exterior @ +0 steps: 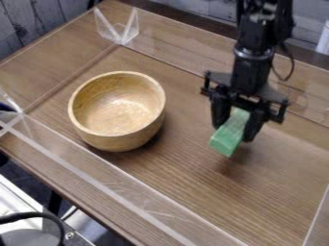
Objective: Remove the green block from inside the brown bowl and put it on the table
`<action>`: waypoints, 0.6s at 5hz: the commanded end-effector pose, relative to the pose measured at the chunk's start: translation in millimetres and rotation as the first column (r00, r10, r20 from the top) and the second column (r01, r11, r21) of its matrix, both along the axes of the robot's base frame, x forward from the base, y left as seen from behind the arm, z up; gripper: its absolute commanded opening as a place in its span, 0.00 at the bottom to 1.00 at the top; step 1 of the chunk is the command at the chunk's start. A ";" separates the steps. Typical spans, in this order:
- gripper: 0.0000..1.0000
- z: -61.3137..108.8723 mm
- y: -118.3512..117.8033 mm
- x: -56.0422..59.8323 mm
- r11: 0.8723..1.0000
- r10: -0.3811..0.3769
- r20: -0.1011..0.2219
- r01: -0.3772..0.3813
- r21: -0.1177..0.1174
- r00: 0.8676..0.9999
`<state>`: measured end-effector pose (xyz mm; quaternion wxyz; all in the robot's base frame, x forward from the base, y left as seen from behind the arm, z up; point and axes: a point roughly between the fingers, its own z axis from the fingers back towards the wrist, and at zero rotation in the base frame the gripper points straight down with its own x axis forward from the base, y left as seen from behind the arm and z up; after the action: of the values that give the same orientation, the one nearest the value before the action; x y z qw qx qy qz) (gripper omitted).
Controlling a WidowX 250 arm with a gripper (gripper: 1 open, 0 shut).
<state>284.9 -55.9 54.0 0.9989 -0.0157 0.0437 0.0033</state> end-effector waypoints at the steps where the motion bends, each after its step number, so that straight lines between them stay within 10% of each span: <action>1: 0.00 -5.2 8.9 8.2 0.999 -0.018 0.053 0.020 -0.027 0.998; 2: 0.00 -21.9 15.4 8.3 0.999 -0.039 0.081 0.041 -0.024 0.996; 3: 1.00 -25.7 19.5 9.6 0.998 -0.055 0.104 0.057 -0.019 0.993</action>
<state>288.6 -39.7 20.1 0.9993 -0.0263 0.0092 -0.0268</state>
